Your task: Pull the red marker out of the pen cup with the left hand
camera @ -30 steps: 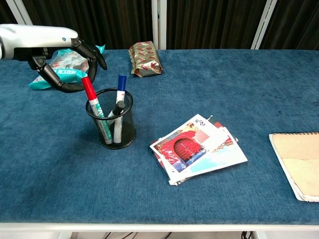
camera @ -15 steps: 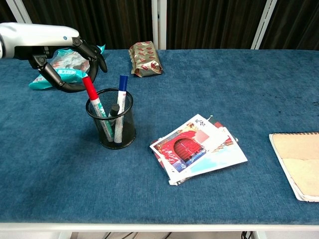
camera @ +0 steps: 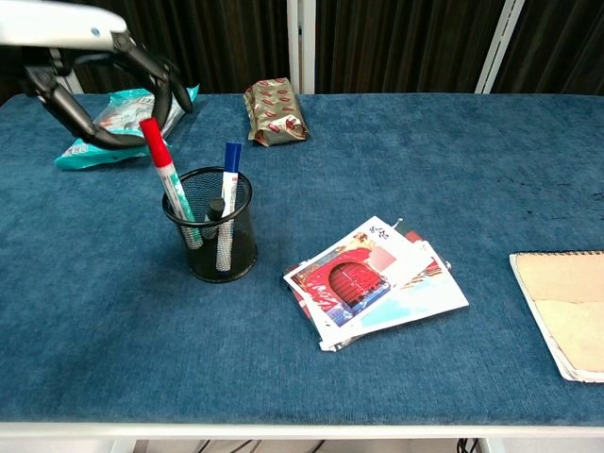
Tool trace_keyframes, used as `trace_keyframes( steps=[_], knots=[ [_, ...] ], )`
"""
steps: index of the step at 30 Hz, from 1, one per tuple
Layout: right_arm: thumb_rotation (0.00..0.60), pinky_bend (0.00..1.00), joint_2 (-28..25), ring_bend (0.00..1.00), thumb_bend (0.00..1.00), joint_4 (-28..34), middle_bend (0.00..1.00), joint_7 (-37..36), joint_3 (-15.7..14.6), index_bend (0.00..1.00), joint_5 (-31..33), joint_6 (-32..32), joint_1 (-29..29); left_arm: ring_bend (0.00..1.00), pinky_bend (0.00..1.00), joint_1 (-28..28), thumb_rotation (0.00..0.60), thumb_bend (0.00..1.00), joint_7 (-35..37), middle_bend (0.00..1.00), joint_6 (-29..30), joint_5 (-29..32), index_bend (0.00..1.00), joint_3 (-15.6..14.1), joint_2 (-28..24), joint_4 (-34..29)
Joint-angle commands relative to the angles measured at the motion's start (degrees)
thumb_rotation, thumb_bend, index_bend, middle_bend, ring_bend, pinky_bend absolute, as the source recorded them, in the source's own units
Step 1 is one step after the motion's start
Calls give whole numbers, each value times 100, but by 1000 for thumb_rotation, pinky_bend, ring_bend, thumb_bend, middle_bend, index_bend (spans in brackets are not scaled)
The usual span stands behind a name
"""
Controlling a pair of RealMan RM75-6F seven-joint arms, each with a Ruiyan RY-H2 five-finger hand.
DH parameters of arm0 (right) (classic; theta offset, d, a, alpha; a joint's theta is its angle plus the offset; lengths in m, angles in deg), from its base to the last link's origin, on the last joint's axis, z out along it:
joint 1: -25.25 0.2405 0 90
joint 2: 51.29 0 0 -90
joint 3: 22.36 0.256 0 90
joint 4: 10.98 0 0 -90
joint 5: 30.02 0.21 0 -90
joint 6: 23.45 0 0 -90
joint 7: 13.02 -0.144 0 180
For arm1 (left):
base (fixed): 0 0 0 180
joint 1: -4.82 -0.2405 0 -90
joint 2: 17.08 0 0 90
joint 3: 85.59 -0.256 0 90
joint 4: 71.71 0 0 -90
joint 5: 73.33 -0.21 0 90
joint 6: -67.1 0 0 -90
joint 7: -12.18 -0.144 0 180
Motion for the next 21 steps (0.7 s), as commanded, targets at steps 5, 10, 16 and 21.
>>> trace_keyframes(
  steps=[5, 10, 16, 21],
  knots=[
    [600, 0, -13, 0, 199, 90, 0, 76, -2, 0, -73, 94, -18, 32, 170, -297, 600, 416, 191, 236, 597, -323, 640, 211, -794, -645],
    [600, 0, -21, 0, 199, 173, 0, 163, -10, 0, -124, 153, -27, 33, 170, -588, 600, 416, 266, 240, 1231, -440, 639, 401, -1217, -859],
    [600, 0, 2, 0, 199, 209, 0, 242, -22, 0, -93, 104, -6, 41, 171, -786, 600, 416, 244, 251, 1467, -128, 649, 422, -1129, -444],
    [600, 0, 20, 0, 199, 210, 0, 286, -27, 0, -72, 91, 0, 43, 172, -696, 600, 418, 407, 251, 902, 313, 649, 258, -714, 322]
  ],
)
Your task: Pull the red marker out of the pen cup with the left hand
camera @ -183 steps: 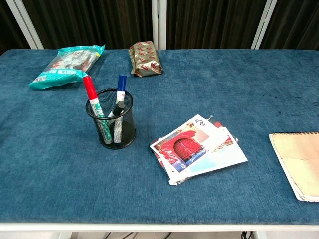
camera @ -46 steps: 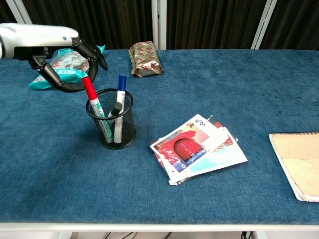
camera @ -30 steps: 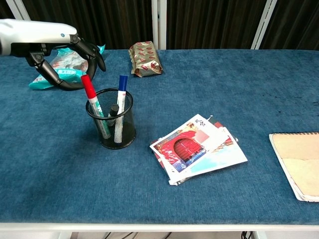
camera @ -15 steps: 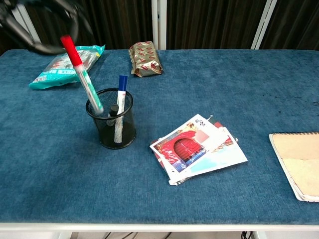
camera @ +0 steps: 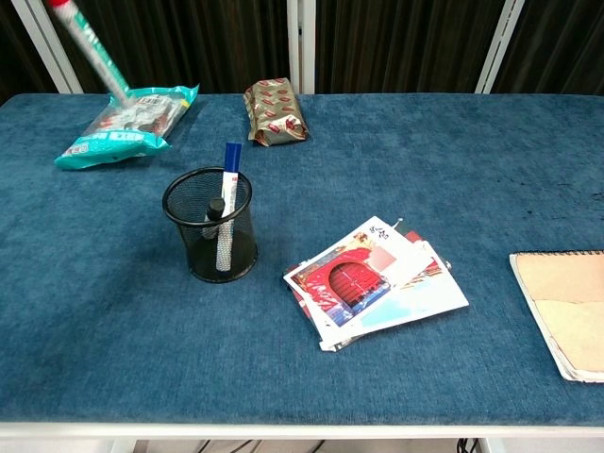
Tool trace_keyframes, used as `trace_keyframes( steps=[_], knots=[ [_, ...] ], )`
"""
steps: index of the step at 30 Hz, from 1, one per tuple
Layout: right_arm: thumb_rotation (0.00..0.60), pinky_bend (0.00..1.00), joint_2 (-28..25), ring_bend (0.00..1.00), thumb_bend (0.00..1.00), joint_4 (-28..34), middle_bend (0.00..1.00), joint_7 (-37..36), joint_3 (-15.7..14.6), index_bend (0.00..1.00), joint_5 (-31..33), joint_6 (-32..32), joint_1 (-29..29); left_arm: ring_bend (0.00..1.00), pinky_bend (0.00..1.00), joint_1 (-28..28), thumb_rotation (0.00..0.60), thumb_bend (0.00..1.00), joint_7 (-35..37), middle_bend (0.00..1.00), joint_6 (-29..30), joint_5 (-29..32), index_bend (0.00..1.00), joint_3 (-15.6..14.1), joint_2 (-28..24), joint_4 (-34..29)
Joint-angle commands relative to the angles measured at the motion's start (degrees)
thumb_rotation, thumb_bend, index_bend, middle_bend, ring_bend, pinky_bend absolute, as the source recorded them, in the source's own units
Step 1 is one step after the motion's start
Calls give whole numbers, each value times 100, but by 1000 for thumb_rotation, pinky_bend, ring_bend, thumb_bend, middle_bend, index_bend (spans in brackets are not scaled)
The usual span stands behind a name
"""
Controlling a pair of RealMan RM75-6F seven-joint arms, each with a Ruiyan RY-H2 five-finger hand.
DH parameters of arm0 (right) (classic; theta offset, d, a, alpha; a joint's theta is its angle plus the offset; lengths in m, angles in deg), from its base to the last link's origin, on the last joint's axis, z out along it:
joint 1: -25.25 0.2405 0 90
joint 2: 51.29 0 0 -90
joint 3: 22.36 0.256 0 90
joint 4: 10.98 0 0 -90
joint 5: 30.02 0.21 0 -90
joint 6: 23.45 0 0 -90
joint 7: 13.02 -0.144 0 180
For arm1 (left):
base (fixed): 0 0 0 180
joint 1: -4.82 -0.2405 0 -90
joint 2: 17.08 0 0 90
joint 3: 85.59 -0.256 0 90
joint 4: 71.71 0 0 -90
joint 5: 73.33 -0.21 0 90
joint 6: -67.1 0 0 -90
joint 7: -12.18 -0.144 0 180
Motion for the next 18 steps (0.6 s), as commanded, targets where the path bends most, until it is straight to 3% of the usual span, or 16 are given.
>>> trace_keyframes(
  steps=[1, 7, 13, 15, 18],
  knots=[
    [600, 0, 15, 0, 199, -9, 0, 18, 6, 0, 43, -21, 7, 43, 171, 76, 600, 418, 112, 252, -538, 345, 649, -184, 468, 746],
    [600, 0, 38, 0, 199, 20, 0, 80, 26, 0, 144, -87, 39, 43, 171, 108, 600, 422, 523, 252, -875, 329, 649, -314, 1162, 1588],
    [600, 0, 52, 0, 199, 35, 0, 90, 49, 0, 219, -95, 43, 55, 172, 82, 600, 422, 972, 256, -1026, 133, 617, -377, 1484, 2040],
    [600, 0, 61, 0, 199, 27, 0, 83, 50, 0, 238, -122, 54, 56, 171, 75, 600, 419, 1077, 252, -1049, 42, 502, -399, 1522, 2112],
    [600, 0, 73, 0, 199, 26, 0, 65, 46, 0, 229, -140, 65, 56, 168, 35, 600, 396, 1227, 230, -973, -136, 162, -417, 1539, 2210]
  ],
)
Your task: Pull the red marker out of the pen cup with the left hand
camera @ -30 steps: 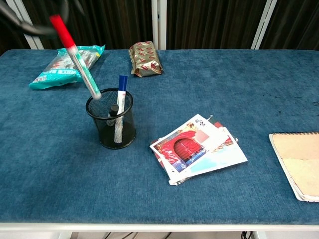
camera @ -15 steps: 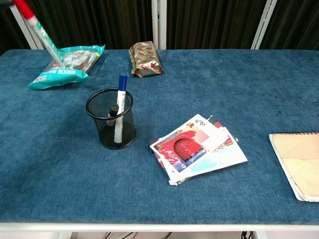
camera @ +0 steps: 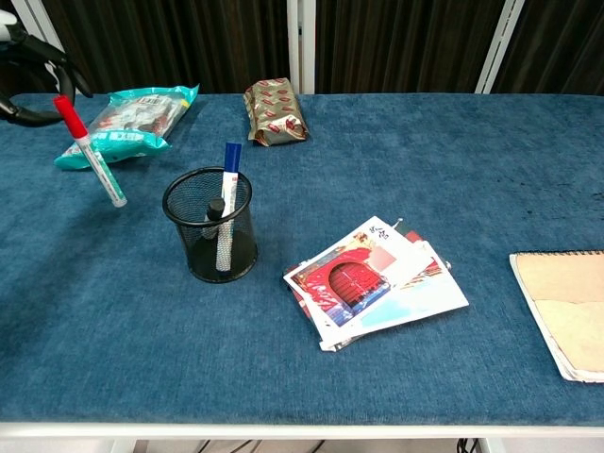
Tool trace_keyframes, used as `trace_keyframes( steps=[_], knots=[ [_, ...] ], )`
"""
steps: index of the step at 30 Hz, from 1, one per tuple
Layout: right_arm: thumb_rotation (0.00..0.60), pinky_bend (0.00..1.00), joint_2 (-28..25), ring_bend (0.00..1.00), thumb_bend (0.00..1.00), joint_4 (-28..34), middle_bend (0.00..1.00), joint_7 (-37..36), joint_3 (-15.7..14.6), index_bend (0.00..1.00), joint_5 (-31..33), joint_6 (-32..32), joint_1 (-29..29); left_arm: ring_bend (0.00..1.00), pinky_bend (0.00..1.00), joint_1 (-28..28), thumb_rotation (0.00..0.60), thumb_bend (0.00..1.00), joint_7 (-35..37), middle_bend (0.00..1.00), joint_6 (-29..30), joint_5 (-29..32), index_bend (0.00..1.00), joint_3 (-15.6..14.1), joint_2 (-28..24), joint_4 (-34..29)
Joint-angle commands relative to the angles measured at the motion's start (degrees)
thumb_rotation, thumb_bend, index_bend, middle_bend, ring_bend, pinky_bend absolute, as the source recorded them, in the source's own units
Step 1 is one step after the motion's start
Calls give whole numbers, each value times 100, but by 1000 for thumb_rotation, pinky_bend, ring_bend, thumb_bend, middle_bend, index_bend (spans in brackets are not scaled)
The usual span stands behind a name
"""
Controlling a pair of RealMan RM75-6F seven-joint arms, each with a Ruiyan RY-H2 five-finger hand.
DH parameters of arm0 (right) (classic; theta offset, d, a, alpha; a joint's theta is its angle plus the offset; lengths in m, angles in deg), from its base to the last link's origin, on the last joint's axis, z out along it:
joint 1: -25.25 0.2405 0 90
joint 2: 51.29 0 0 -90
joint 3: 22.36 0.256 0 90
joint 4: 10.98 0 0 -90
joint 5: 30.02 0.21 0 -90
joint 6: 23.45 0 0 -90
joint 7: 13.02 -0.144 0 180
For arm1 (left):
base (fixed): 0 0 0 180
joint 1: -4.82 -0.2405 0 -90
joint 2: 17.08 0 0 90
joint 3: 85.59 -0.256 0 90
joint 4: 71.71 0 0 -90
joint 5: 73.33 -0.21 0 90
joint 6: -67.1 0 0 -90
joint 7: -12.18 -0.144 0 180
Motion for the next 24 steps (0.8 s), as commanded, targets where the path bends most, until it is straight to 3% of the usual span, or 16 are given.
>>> trace_keyframes(
  steps=[1, 3, 15, 24],
  knots=[
    [600, 0, 3, 0, 199, 0, 0, -15, -5, 0, -27, 14, -2, 56, 167, -82, 600, 387, 148, 226, 163, -157, 73, -6, 36, 115],
    [600, 0, 4, 0, 199, -4, 0, -26, -4, 0, -42, 36, -8, 56, 166, -173, 600, 371, 103, 225, 393, -196, 0, 20, 37, 161],
    [600, 0, -8, 0, 199, -46, 0, -178, -17, 0, -185, 109, -29, 26, 137, -1172, 600, 311, -1209, 148, 2254, -515, 4, -148, -519, -436],
    [600, 0, 211, 0, 198, -283, 0, -118, -16, 0, -339, 141, 40, 0, 101, -2115, 600, 227, -1269, 88, 3433, -896, 35, -514, -299, 14]
  ],
)
